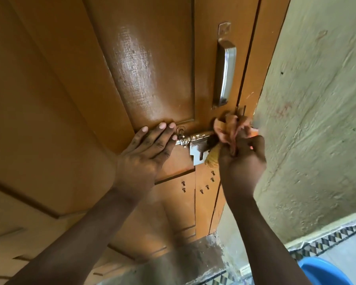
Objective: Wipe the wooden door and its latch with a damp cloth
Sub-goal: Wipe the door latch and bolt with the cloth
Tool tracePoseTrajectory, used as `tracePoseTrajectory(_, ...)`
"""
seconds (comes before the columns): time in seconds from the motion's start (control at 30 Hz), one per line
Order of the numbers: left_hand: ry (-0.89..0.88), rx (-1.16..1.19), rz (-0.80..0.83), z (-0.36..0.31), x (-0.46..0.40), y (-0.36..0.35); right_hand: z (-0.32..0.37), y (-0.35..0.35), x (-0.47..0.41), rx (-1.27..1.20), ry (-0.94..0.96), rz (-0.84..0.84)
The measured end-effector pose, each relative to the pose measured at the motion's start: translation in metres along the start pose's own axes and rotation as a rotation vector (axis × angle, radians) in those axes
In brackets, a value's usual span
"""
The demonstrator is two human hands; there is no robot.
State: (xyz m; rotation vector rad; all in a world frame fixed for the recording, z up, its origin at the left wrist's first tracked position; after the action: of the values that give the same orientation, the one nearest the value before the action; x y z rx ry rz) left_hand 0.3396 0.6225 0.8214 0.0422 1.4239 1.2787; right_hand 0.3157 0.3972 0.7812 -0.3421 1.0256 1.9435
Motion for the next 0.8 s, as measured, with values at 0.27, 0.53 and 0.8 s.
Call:
tracePoseTrajectory(0.27,0.016,0.054,-0.004,-0.001,-0.001,0.001,0.017,-0.011,0.019,-0.133,0.148,0.064)
tracePoseTrajectory(0.53,0.000,0.054,-0.012,0.000,-0.001,0.003,0.032,-0.021,0.038,-0.128,0.115,0.101)
tracePoseTrajectory(0.8,0.005,0.031,-0.031,0.000,0.001,-0.001,0.042,-0.026,0.055,-0.166,0.077,0.084)
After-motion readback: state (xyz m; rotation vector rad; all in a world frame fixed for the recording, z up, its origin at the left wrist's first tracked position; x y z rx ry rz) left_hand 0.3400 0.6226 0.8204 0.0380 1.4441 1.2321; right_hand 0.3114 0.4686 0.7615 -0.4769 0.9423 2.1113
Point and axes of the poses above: each hand's wrist, its own x-axis away from the middle knuckle, its own y-axis out of the back of the hand, z = x × y, the point moved 6 cm from there along -x, towards the middle knuckle, and after that the axes turned 7 degrees about x, right-handed, at the moved point
